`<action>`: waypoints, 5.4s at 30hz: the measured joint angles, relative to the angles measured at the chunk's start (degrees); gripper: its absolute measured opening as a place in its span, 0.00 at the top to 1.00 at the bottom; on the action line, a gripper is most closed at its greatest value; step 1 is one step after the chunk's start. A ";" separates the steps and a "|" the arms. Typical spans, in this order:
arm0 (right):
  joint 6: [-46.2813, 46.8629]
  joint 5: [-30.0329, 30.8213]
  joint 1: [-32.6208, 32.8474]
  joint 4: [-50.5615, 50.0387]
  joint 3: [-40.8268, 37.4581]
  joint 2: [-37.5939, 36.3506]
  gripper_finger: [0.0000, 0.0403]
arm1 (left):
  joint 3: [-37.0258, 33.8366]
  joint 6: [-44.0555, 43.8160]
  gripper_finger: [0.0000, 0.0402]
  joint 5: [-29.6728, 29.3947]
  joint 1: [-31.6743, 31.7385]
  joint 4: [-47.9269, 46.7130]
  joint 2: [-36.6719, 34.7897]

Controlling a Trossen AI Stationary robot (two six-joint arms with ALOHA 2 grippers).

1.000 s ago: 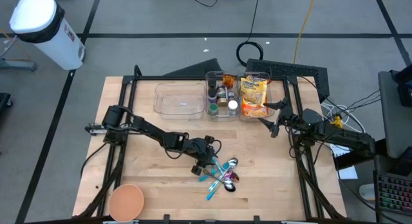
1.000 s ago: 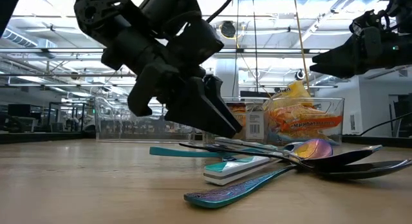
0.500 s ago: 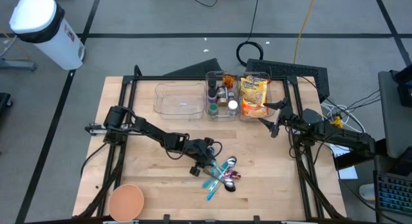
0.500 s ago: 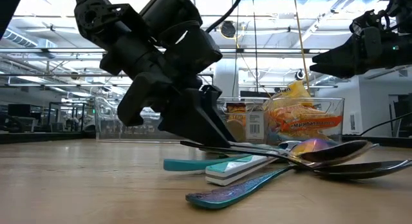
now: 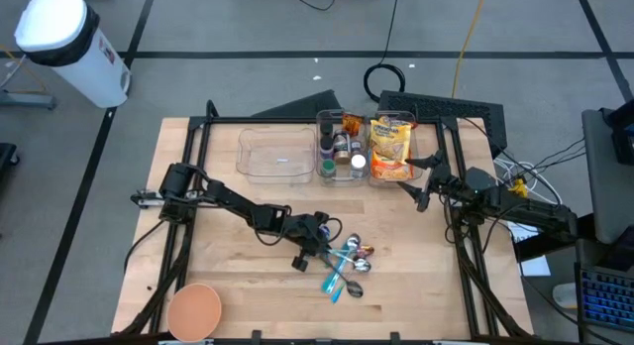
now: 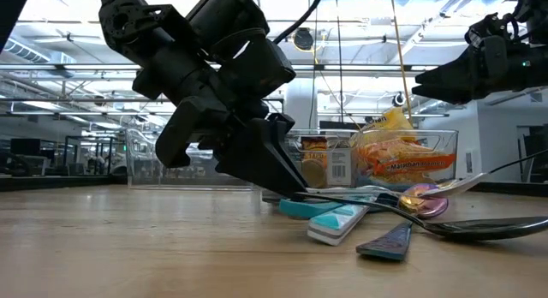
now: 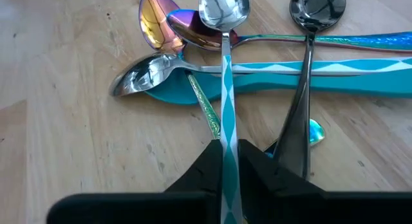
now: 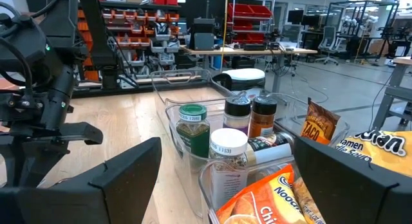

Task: Pick & Place Food Item
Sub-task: Put the blue and white spoon into the left transparent bin, then put the blue and violet spoon into the left transparent bin

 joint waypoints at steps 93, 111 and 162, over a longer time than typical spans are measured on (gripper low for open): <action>0.00 0.00 0.01 -0.01 0.00 -0.02 0.14 | -24.80 -19.30 0.59 -19.65 33.94 -13.84 -35.76; 0.00 0.00 0.02 -0.02 0.00 -0.02 0.14 | -13.01 -21.07 0.31 -12.49 21.00 -24.16 -47.28; 0.00 0.00 0.00 -0.02 0.02 -0.02 0.14 | 17.27 -33.12 0.39 -15.39 -1.11 -34.07 -2.64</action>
